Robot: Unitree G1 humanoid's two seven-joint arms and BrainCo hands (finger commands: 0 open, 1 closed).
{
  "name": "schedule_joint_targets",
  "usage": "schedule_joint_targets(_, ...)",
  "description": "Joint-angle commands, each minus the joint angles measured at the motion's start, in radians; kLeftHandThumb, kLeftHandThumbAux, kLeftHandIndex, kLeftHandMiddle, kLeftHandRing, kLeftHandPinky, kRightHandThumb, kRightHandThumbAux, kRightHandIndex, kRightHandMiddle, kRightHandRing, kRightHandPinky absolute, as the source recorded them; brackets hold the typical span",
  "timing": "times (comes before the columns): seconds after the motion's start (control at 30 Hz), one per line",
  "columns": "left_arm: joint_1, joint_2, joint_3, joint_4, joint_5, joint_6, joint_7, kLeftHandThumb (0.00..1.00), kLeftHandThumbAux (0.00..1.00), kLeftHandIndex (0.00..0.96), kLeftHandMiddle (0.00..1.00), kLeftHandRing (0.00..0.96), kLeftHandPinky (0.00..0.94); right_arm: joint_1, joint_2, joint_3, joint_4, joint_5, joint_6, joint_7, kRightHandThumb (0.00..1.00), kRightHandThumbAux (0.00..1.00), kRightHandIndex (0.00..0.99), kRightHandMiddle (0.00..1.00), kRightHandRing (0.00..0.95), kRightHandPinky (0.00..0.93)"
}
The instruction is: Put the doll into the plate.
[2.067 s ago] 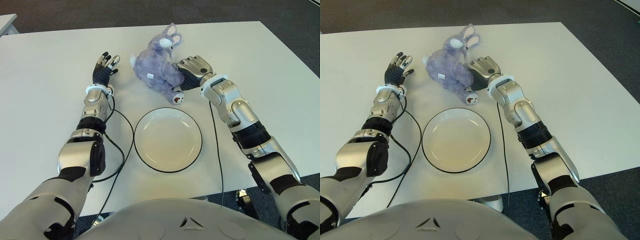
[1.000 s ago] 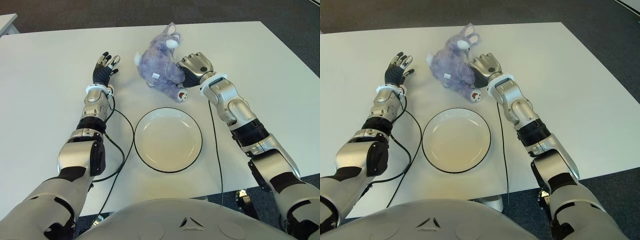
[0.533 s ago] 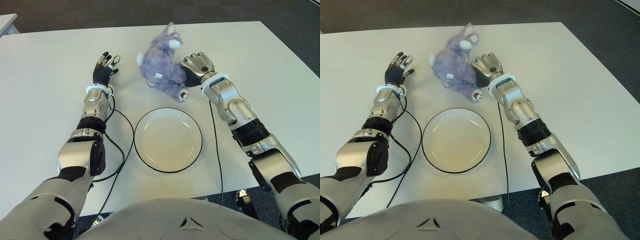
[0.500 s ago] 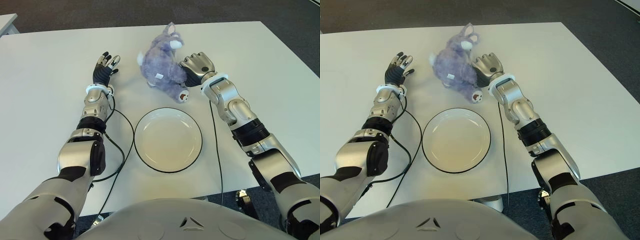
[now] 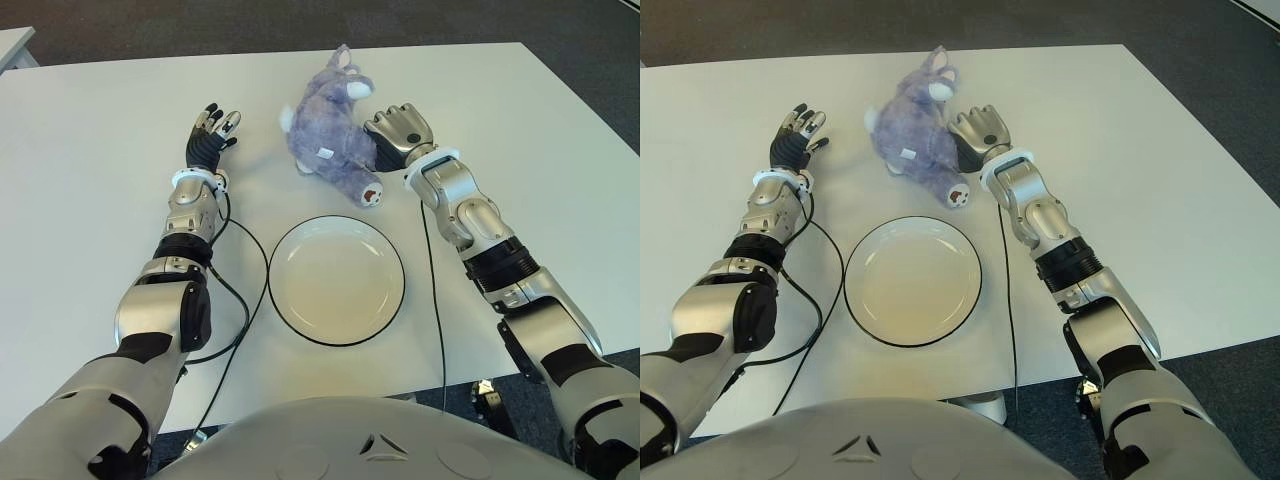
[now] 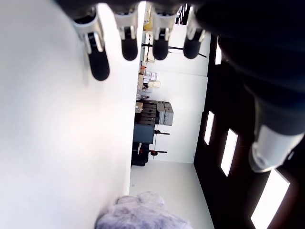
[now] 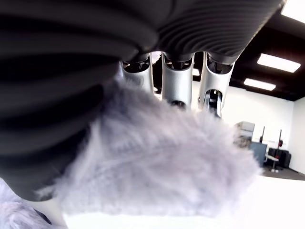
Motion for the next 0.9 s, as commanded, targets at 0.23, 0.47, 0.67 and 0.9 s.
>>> schedule_joint_targets(0.23,0.042,-0.016,0.000,0.047,0.001,0.041,-0.008,0.109,0.606,0.000,0.048,0.034,0.018,0.006,-0.003,-0.036,0.051,0.098,-0.060,-0.086,0.508,0.738,0.742,0.813,0.825,0.854)
schedule_joint_targets(0.47,0.041,-0.015,-0.001,0.049,0.001,0.042,-0.006,0.101,0.610,0.000,0.051,0.036,0.011,0.002,-0.004,-0.062,0.094,0.180,-0.133,-0.128,0.600,0.718,0.769,0.833,0.842,0.870)
schedule_joint_targets(0.67,0.040,-0.014,-0.001,0.049,0.002,0.044,-0.003,0.095,0.614,0.000,0.049,0.039,0.032,-0.006,-0.005,-0.072,0.140,0.222,-0.174,-0.168,0.664,0.699,0.777,0.835,0.843,0.871)
schedule_joint_targets(0.9,0.041,-0.015,-0.003,0.047,0.005,0.042,-0.001,0.096,0.616,0.000,0.050,0.037,0.011,-0.025,-0.010,-0.069,0.208,0.225,-0.208,-0.226,0.686,0.694,0.783,0.839,0.848,0.877)
